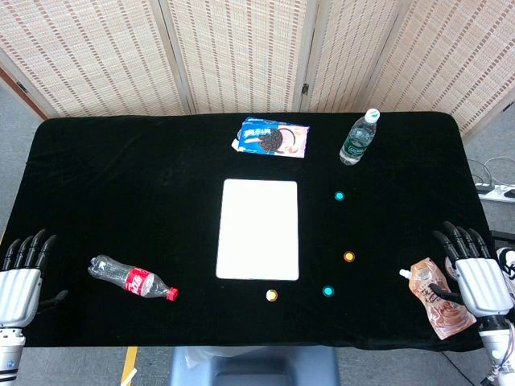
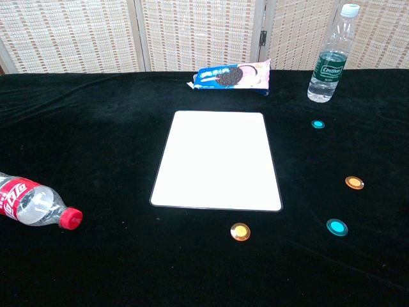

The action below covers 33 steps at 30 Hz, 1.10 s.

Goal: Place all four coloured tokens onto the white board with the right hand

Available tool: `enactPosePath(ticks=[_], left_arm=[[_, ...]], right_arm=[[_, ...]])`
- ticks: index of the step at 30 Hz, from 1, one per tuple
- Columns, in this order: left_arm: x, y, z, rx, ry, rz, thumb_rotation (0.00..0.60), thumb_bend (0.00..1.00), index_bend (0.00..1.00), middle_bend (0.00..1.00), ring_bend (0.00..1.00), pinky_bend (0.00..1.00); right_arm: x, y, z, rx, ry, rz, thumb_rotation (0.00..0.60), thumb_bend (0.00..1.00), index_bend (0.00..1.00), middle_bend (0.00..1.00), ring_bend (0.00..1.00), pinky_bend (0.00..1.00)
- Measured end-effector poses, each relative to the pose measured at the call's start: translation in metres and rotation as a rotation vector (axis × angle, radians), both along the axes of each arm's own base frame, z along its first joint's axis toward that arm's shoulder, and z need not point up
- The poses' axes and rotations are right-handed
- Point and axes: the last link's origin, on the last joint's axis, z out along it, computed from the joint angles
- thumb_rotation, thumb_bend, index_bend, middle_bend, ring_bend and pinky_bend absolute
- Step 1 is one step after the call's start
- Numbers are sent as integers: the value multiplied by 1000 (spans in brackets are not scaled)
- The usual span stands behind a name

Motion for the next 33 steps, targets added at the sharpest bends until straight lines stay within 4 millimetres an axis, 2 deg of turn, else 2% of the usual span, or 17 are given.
enactPosePath(ticks=[6, 14, 20, 27, 33], left_arm=[[-1, 0, 0, -4, -1, -1, 600, 72, 0, 0, 0, 0], [0, -2, 1, -5, -10, -8, 600, 72, 0, 0, 0, 0], [0, -3, 2, 0, -15, -12, 600, 72, 0, 0, 0, 0], [-2, -4, 2, -6, -15, -5, 600, 73, 0, 0, 0, 0], [-1, -3, 2, -6, -14, -8, 600, 73, 0, 0, 0, 0]], right_arm=[[2, -2, -3, 12, -2, 16, 600, 193, 178, 59, 31, 0], [13, -18, -17, 75, -4, 61, 600, 198, 310, 70, 29, 0], [26, -42, -45, 179, 8, 95, 600, 198, 365, 77, 25, 0], [36, -74, -90, 309, 10, 96, 600, 200, 403, 80, 22, 0], [37, -97, -120, 359, 3, 85, 600, 259, 438, 80, 17, 0]])
